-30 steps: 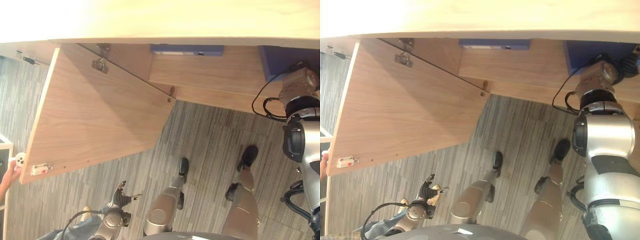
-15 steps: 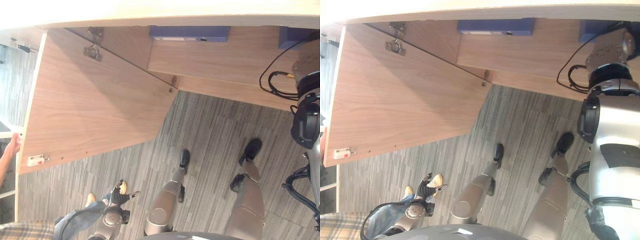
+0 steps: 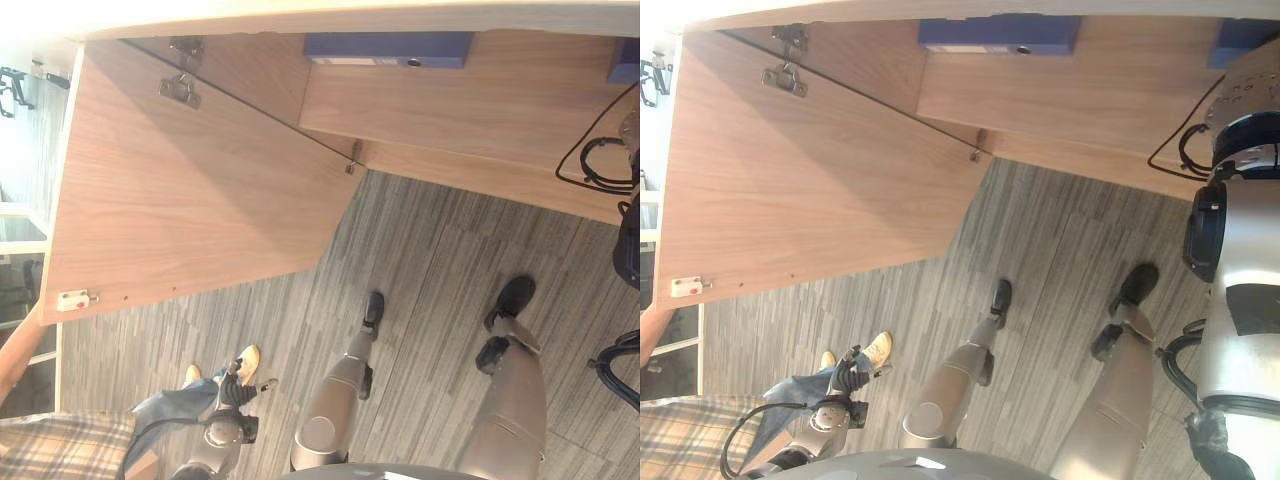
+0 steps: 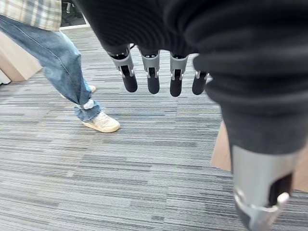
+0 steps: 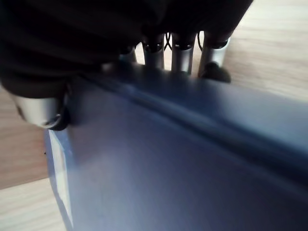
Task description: Put the empty folder in the office cabinet
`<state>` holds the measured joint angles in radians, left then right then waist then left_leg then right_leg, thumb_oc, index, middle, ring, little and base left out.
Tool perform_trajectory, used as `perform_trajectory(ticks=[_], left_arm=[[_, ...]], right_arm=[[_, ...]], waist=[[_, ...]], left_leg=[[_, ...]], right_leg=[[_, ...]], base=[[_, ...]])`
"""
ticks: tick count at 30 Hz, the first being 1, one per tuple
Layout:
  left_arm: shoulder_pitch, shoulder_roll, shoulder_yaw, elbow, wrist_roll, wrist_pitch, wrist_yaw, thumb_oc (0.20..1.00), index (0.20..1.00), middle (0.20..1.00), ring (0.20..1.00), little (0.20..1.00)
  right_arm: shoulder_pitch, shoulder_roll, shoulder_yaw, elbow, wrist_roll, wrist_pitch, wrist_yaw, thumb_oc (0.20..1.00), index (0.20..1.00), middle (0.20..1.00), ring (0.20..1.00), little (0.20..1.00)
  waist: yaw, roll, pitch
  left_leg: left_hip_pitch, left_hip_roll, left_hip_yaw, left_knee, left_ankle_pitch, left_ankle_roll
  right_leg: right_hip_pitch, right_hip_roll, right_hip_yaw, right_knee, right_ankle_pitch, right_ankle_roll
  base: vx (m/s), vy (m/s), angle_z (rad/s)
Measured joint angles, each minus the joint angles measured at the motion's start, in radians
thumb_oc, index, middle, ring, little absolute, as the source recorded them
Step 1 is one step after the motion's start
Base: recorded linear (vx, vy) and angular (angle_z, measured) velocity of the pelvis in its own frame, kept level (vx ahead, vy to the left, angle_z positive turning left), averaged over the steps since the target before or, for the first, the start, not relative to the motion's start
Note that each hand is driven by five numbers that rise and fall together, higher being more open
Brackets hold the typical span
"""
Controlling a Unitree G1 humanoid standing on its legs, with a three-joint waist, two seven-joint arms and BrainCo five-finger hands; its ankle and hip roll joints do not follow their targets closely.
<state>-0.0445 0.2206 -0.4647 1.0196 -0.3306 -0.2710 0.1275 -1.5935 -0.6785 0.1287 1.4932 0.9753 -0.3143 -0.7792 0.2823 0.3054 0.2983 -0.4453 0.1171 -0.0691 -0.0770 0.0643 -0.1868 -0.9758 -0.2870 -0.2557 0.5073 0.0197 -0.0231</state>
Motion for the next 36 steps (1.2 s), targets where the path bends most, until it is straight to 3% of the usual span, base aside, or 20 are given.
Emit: perform_trajectory(ticks=[5, 20, 21, 33, 35, 36], left_arm=[[-0.01, -0.001, 0.006, 0.002, 0.0, 0.0, 0.002, 1.0, 1.0, 1.0, 1.0, 1.0], [-0.01, -0.003, 0.036, 0.023, -0.002, 0.001, 0.018, 1.0, 1.0, 1.0, 1.0, 1.0], [-0.01, -0.003, 0.037, 0.024, -0.002, 0.001, 0.018, 1.0, 1.0, 1.0, 1.0, 1.0], [-0.013, -0.003, 0.036, 0.041, -0.018, 0.002, 0.019, 1.0, 1.0, 1.0, 1.0, 1.0], [-0.018, -0.002, 0.036, 0.041, -0.017, 0.003, 0.019, 1.0, 1.0, 1.0, 1.0, 1.0], [-0.029, 0.001, 0.036, 0.042, -0.017, 0.008, 0.02, 1.0, 1.0, 1.0, 1.0, 1.0]], right_arm=[[0.0, 0.01, 0.003, 0.003, -0.036, 0.037, 0.007, 0.2, 0.2, 0.2, 0.2, 0.2], [0.0, 0.033, 0.019, 0.003, -0.051, 0.05, 0.016, 0.2, 0.2, 0.2, 0.2, 0.2], [0.0, 0.038, 0.019, 0.003, -0.051, 0.051, 0.016, 1.0, 1.0, 1.0, 1.0, 1.0], [-0.004, 0.069, 0.086, 0.015, -0.073, 0.083, 0.07, 1.0, 1.0, 1.0, 1.0, 1.0], [0.005, 0.084, 0.109, 0.035, -0.09, 0.099, 0.08, 1.0, 1.0, 1.0, 1.0, 1.0], [0.06, 0.107, 0.118, 0.041, -0.116, 0.116, 0.093, 1.0, 1.0, 1.0, 1.0, 1.0]], waist=[[-0.002, 0.0, 0.0], [-0.023, 0.0, 0.0], [-0.025, 0.0, 0.0], [-0.05, -0.003, 0.0], [-0.06, -0.012, -0.001], [-0.066, -0.035, -0.008]], left_leg=[[0.002, 0.001, 0.006, 0.0, 0.003, -0.004], [0.0, 0.002, 0.006, 0.0, 0.004, -0.007], [0.0, 0.002, 0.006, 0.0, 0.004, -0.007], [0.001, 0.003, 0.013, 0.0, 0.002, -0.01], [0.005, 0.003, 0.016, 0.0, 0.0, -0.012], [0.014, 0.009, 0.027, 0.0, -0.001, -0.017]], right_leg=[[-0.004, 0.001, 0.003, 0.004, -0.002, 0.0], [-0.006, 0.002, 0.002, 0.006, -0.002, -0.002], [-0.005, 0.002, 0.002, 0.006, -0.002, -0.002], [-0.003, 0.004, 0.003, 0.0, 0.0, 0.0], [-0.001, 0.005, 0.004, -0.001, 0.001, 0.0], [0.011, 0.018, 0.01, -0.014, 0.006, 0.0]], base=[[0.0, 0.0, -0.01], [0.0, 0.0, 0.0], [0.0, 0.0, 0.0], [0.0, 0.004, 0.0], [-0.02, 0.022, -0.08], [-0.01, 0.016, -0.09]])
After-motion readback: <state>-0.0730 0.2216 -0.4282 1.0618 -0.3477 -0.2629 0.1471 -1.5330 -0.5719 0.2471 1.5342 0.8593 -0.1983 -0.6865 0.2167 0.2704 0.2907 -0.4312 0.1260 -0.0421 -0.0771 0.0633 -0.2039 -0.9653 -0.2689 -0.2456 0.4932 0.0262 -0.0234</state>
